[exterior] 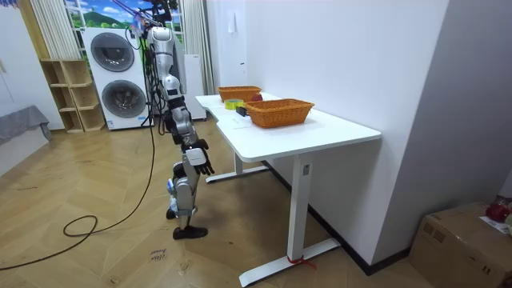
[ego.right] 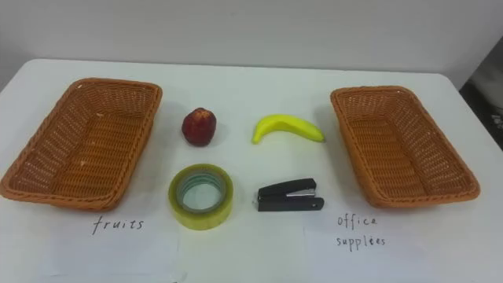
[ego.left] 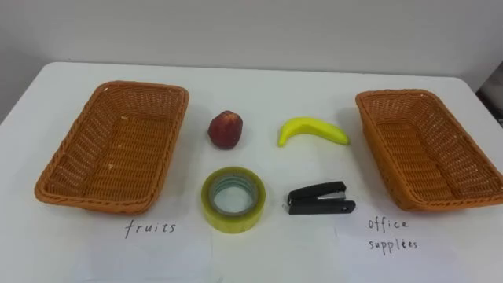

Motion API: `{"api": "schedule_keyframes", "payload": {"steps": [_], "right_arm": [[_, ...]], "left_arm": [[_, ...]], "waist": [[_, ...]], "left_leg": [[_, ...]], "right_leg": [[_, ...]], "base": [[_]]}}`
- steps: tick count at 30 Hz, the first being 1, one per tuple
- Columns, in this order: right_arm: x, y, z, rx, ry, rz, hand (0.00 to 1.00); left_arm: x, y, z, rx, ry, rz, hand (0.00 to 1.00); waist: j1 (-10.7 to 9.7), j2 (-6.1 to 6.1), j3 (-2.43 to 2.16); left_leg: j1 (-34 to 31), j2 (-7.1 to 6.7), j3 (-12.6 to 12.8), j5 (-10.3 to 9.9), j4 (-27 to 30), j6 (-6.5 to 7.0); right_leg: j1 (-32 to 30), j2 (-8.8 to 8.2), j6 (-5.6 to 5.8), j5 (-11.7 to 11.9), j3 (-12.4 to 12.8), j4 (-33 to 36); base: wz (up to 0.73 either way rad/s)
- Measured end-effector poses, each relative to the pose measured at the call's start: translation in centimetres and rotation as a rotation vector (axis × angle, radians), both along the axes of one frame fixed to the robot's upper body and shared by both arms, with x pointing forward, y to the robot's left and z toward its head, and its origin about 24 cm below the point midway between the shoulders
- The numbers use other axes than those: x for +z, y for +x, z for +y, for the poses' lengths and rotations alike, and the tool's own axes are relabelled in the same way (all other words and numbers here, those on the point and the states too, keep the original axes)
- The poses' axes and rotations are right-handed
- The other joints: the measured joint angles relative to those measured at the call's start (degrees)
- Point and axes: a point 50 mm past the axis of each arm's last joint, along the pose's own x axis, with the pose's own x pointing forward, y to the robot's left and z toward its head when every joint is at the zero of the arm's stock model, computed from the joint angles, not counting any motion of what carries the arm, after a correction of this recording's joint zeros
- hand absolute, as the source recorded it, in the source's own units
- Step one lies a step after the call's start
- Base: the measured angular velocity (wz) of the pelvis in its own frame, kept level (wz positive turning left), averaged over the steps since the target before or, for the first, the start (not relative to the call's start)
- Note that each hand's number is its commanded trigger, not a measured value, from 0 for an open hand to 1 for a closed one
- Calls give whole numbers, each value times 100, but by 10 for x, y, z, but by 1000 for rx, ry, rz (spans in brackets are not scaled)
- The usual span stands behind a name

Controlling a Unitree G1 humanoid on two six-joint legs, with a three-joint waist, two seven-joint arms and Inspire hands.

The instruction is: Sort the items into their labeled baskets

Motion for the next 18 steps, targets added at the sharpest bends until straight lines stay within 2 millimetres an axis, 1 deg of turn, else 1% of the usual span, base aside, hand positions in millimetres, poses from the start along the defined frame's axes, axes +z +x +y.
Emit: {"api": "schedule_keyframes", "payload": {"steps": [5, 7, 18], "right_arm": [[0, 0, 0, 4, 0, -1, 0], [0, 1, 0, 8, 0, -2, 0], [0, 1, -1, 9, -16, 4, 0]], "left_arm": [[1, 1, 1, 38, 4, -30, 0], [1, 2, 1, 38, 8, -36, 0], [1, 5, 1, 69, 6, -81, 0]], "waist": [[-1, 1, -1], [-8, 0, 0], [-12, -3, 4]], "left_leg": [[-20, 0, -14, 0, -21, 0], [-26, -1, -58, 0, -19, 0], [-15, -3, -46, 1, -8, 0]], "right_leg": [[6, 0, 0, 0, -12, 0], [8, -1, 0, 0, -21, 2], [23, -3, 0, 0, -20, 2]], "base": [[0], [2], [0]]}}
